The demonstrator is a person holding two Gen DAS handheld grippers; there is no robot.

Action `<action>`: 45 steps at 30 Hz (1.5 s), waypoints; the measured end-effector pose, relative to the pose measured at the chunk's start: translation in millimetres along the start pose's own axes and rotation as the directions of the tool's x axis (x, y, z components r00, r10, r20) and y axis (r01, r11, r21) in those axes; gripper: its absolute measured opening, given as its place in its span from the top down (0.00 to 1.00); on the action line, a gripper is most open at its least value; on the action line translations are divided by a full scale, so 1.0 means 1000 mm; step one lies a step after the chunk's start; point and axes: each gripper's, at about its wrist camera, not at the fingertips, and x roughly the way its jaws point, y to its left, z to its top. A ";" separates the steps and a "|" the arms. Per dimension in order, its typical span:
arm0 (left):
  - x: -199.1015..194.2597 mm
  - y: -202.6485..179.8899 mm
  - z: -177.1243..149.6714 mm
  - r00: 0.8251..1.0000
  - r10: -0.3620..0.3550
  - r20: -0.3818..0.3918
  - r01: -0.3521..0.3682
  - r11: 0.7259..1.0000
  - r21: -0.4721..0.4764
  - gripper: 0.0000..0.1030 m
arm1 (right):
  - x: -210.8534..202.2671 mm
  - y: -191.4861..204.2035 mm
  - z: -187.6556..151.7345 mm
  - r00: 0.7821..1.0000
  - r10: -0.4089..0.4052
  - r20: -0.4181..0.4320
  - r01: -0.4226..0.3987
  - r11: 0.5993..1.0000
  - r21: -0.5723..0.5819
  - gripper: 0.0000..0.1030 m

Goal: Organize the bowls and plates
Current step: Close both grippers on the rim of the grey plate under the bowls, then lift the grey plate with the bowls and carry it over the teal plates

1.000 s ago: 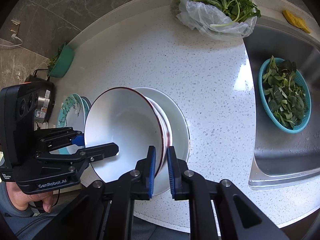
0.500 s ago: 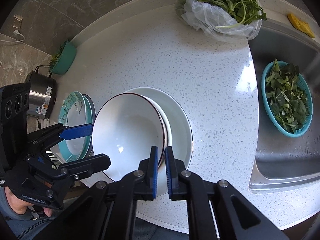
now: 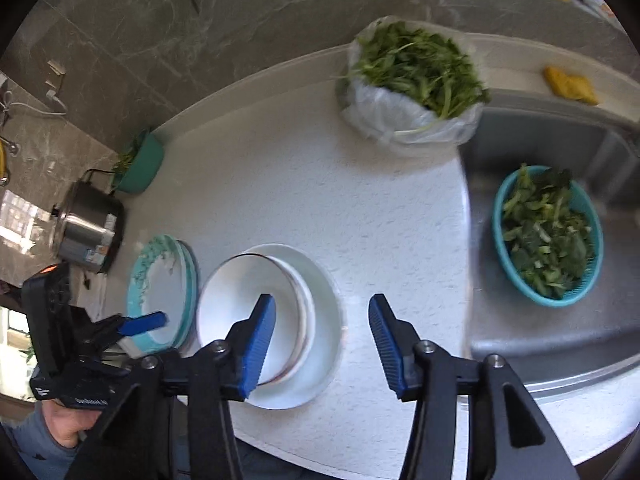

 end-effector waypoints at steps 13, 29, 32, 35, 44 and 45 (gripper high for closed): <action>0.004 0.016 -0.031 0.992 0.109 0.061 -0.097 0.980 -0.176 0.22 | 0.039 -0.011 -0.002 0.992 0.004 -0.125 -0.023 0.988 -0.150 0.47; 0.039 -0.007 -0.083 0.956 0.290 0.049 -0.235 0.851 -0.469 0.22 | 0.102 -0.012 0.019 0.931 0.084 -0.354 -0.233 0.884 -0.404 0.47; 0.050 -0.006 -0.086 0.954 0.295 0.053 -0.234 0.843 -0.484 0.22 | 0.109 -0.012 0.020 0.928 0.093 -0.360 -0.252 0.870 -0.424 0.47; 0.058 -0.002 -0.084 0.946 0.320 0.059 -0.251 0.834 -0.491 0.22 | 0.116 -0.014 0.022 0.928 0.103 -0.359 -0.263 0.863 -0.432 0.47; 0.077 0.019 -0.077 0.952 0.297 0.076 -0.217 0.828 -0.517 0.20 | 0.132 -0.007 0.013 0.927 0.132 -0.352 -0.296 0.833 -0.467 0.49; 0.078 0.020 -0.076 0.949 0.303 0.084 -0.220 0.830 -0.512 0.20 | 0.132 -0.007 0.014 0.927 0.136 -0.350 -0.298 0.833 -0.466 0.49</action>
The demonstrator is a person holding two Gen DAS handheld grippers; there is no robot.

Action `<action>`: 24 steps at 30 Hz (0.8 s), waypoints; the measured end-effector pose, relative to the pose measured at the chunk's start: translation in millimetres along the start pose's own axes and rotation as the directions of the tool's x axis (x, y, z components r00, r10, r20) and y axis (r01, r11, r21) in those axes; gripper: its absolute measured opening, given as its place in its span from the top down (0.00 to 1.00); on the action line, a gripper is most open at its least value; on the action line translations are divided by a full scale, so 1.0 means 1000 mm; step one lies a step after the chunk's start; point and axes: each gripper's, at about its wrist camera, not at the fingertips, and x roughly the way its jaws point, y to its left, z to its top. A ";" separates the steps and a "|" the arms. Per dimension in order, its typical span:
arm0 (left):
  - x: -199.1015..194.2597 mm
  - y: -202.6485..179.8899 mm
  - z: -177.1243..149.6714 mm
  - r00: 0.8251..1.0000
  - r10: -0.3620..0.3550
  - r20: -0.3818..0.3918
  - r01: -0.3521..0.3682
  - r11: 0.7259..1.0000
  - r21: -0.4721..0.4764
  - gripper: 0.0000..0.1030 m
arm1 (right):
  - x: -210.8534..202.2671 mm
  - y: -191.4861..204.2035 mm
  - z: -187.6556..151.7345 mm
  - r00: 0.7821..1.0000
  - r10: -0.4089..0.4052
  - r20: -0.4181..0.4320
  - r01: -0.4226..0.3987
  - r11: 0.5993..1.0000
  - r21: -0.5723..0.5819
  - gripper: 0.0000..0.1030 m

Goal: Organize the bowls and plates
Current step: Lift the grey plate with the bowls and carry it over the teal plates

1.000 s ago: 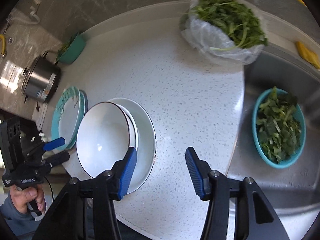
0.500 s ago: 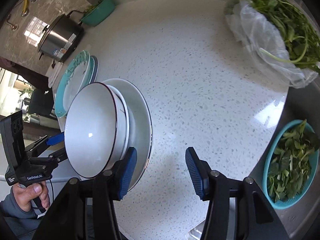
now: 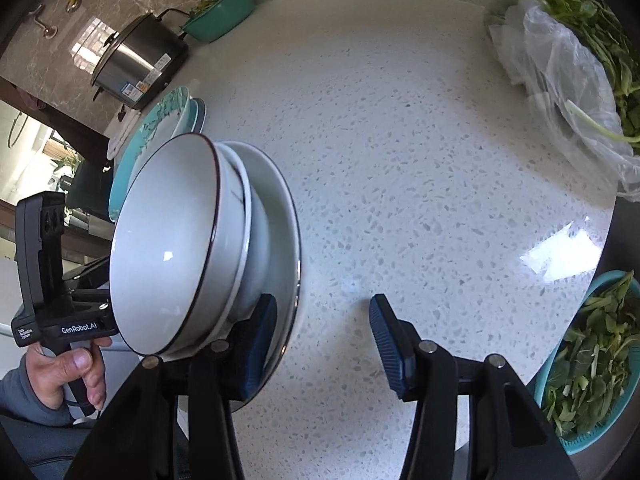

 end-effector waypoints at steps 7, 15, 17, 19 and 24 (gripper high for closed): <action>0.003 -0.007 0.001 0.999 0.010 0.035 -0.012 0.998 0.056 0.25 | 0.002 -0.001 0.003 0.998 0.049 0.028 -0.049 0.999 -0.012 0.59; 0.007 -0.024 0.002 0.999 -0.019 0.050 0.012 0.992 0.123 0.47 | 0.003 0.008 0.002 0.996 0.076 0.043 -0.075 0.997 -0.032 0.78; 0.008 -0.030 0.001 0.999 -0.036 0.040 0.030 0.990 0.135 0.57 | 0.004 0.008 0.004 0.997 0.072 0.042 -0.071 0.997 -0.022 0.79; 0.011 -0.038 0.003 0.999 -0.045 0.031 0.040 0.988 0.152 0.69 | 0.005 0.009 0.004 0.997 0.069 0.042 -0.068 0.997 -0.019 0.79; 0.013 -0.058 0.004 0.999 -0.023 0.031 0.016 0.979 0.201 0.82 | 0.005 0.010 0.003 0.997 0.056 0.045 -0.056 0.998 -0.009 0.79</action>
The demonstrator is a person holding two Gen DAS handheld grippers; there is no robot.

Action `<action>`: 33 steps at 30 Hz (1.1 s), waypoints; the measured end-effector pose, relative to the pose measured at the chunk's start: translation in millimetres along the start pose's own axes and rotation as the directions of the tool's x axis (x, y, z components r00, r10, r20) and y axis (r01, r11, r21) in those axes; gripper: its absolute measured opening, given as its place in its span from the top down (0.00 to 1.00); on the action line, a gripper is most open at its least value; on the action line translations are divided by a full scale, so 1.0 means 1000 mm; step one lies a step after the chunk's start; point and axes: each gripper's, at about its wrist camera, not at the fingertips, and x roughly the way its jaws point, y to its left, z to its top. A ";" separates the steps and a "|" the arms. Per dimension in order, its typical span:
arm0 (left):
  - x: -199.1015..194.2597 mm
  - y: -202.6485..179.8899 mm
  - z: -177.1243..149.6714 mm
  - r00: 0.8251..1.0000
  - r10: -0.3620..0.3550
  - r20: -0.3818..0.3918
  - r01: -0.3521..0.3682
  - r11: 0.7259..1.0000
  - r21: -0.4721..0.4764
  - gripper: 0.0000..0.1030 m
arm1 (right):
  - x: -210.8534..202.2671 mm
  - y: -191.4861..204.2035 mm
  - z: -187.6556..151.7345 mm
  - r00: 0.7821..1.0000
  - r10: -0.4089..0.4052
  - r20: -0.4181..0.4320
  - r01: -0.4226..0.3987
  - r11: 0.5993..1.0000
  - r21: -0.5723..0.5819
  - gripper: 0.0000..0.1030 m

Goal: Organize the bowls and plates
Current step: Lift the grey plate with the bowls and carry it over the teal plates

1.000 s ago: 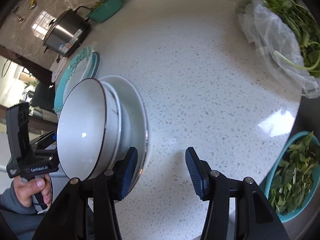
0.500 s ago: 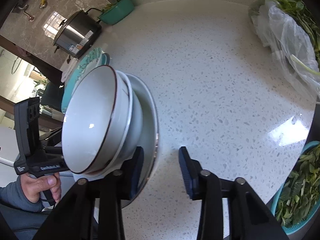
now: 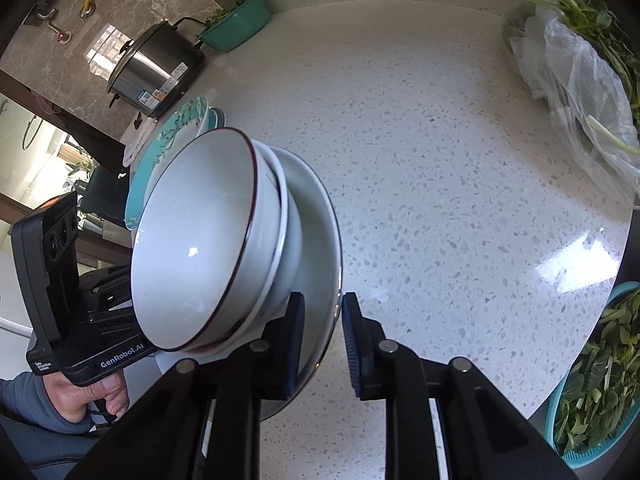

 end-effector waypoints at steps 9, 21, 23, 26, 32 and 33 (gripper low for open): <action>-0.001 -0.002 0.000 1.000 0.001 -0.009 -0.001 1.000 0.013 0.84 | -0.004 -0.003 -0.006 1.000 -0.010 0.011 0.009 1.000 0.022 0.79; -0.044 -0.004 0.013 1.000 0.010 0.026 -0.011 0.999 0.036 0.85 | -0.039 0.024 0.006 0.998 -0.025 0.063 0.024 1.000 0.014 0.79; -0.060 0.002 0.017 0.999 0.014 0.037 -0.015 0.999 0.033 0.85 | -0.046 0.035 0.013 0.997 -0.023 0.077 0.023 1.000 0.003 0.79; -0.085 0.014 0.026 0.998 0.026 0.058 -0.028 0.999 0.031 0.85 | -0.055 0.059 0.027 0.995 -0.019 0.095 0.021 0.999 -0.024 0.79; -0.125 0.056 0.036 0.995 0.057 0.082 -0.058 0.998 0.005 0.85 | -0.051 0.103 0.057 0.994 0.005 0.106 0.002 0.998 -0.070 0.79; -0.130 0.063 0.038 0.994 0.062 0.085 -0.062 0.998 0.002 0.85 | -0.048 0.111 0.062 0.994 0.011 0.106 -0.003 0.997 -0.076 0.79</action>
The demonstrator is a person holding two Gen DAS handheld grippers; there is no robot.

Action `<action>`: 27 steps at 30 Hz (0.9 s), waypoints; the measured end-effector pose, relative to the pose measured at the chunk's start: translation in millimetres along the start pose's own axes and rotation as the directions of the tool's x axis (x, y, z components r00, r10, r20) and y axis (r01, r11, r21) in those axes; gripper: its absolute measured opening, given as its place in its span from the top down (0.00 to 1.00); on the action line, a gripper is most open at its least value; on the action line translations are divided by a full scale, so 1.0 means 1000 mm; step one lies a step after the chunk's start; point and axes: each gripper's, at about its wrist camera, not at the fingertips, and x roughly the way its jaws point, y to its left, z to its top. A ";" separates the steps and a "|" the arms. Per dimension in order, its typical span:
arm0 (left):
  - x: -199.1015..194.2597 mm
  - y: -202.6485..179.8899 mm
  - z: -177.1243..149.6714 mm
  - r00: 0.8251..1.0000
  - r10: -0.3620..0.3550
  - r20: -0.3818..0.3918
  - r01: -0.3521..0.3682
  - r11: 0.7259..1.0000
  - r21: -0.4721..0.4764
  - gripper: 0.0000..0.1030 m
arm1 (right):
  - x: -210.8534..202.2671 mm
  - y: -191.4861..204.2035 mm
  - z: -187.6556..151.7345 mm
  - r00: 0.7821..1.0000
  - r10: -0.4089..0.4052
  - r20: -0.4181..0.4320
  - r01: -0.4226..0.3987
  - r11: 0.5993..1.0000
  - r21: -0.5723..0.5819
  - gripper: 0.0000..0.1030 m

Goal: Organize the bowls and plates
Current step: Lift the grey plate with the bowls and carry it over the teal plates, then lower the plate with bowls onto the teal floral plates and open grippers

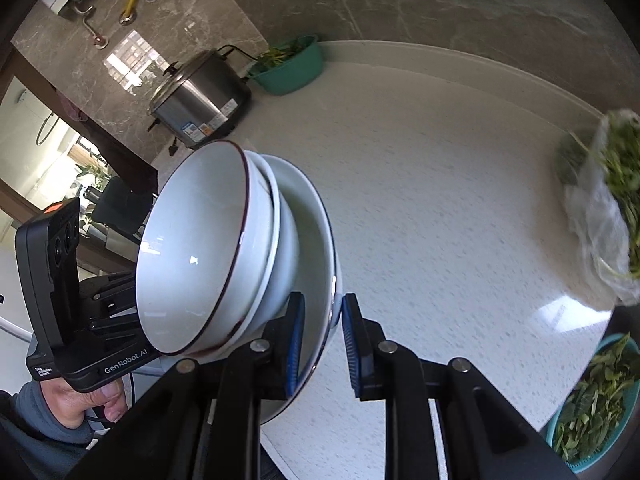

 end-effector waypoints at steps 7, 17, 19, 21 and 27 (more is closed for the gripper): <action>-0.015 0.063 0.008 1.000 0.027 -0.002 -0.027 0.999 -0.027 0.85 | 0.030 0.036 0.031 1.000 0.023 -0.011 -0.023 0.999 -0.026 0.79; -0.001 0.143 0.015 0.998 0.048 -0.027 -0.049 0.998 -0.039 0.85 | 0.090 0.067 0.063 0.998 0.041 -0.045 -0.042 0.999 -0.020 0.79; 0.007 0.155 0.017 0.998 0.050 -0.037 -0.051 0.998 -0.036 0.85 | 0.102 0.067 0.066 0.998 0.039 -0.054 -0.039 0.999 -0.014 0.79; 0.016 0.164 0.019 0.998 0.052 -0.042 -0.053 0.998 -0.031 0.85 | 0.113 0.066 0.068 0.997 0.039 -0.065 -0.039 0.999 -0.006 0.79; 0.048 0.191 0.022 0.997 0.040 -0.071 -0.042 0.999 -0.022 0.85 | 0.147 0.062 0.071 0.996 0.022 -0.092 -0.020 1.000 0.019 0.79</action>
